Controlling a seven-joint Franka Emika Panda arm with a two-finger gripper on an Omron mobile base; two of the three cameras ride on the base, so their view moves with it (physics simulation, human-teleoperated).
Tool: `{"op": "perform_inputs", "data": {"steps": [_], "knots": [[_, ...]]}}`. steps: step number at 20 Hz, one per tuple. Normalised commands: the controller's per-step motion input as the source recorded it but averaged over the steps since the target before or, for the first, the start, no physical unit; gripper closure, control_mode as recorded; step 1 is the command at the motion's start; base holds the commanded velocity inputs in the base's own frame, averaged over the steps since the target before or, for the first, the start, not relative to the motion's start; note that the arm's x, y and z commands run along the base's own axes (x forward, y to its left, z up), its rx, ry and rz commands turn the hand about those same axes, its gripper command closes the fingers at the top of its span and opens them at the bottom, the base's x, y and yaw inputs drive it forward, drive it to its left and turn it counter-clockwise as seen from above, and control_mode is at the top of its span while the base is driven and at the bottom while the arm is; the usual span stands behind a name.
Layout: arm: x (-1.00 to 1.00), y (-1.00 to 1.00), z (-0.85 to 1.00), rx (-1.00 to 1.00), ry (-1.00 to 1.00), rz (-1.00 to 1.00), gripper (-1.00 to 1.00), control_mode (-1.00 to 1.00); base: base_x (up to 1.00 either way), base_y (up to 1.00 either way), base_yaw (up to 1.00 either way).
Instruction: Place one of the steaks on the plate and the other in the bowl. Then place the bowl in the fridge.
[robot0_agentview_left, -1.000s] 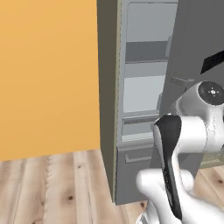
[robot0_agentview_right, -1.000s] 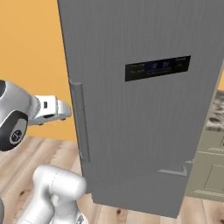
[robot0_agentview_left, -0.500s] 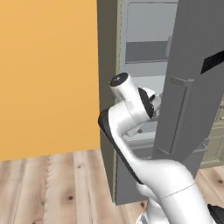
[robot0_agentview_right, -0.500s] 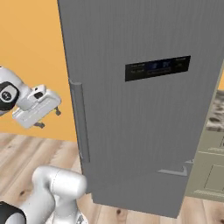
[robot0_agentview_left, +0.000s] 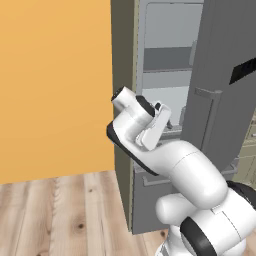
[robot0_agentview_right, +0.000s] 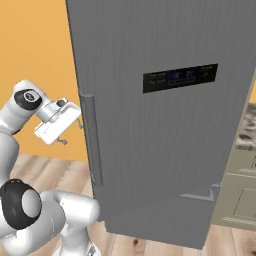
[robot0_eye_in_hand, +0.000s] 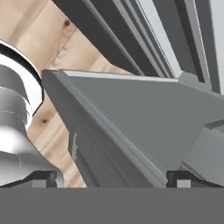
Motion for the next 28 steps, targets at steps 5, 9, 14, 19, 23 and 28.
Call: {"op": "perform_inputs", "data": {"steps": [5, 9, 14, 19, 23, 28], "knots": [[-0.03, -0.77, -0.09, -0.16, 0.09, 0.34, -1.00, -1.00, 0.00, 0.00, 0.00], [-0.19, -0.62, 0.03, -0.12, 0.19, 0.25, -1.00, -1.00, 0.00, 0.00, 0.00], [-0.96, -0.60, 0.30, -0.07, 0.13, 0.13, -1.00, -1.00, 0.00, 0.00, 0.00], [-1.00, -0.97, 0.23, 0.03, 0.05, 0.05, -1.00, -1.00, 0.00, 0.00, 0.00], [-1.00, -1.00, 0.00, 0.12, 0.03, 0.01, -1.00, -1.00, 0.00, 0.00, 0.00], [-1.00, -1.00, 0.06, 0.03, 0.14, 0.00, -1.00, -1.00, 0.00, 0.00, 0.00]]}}
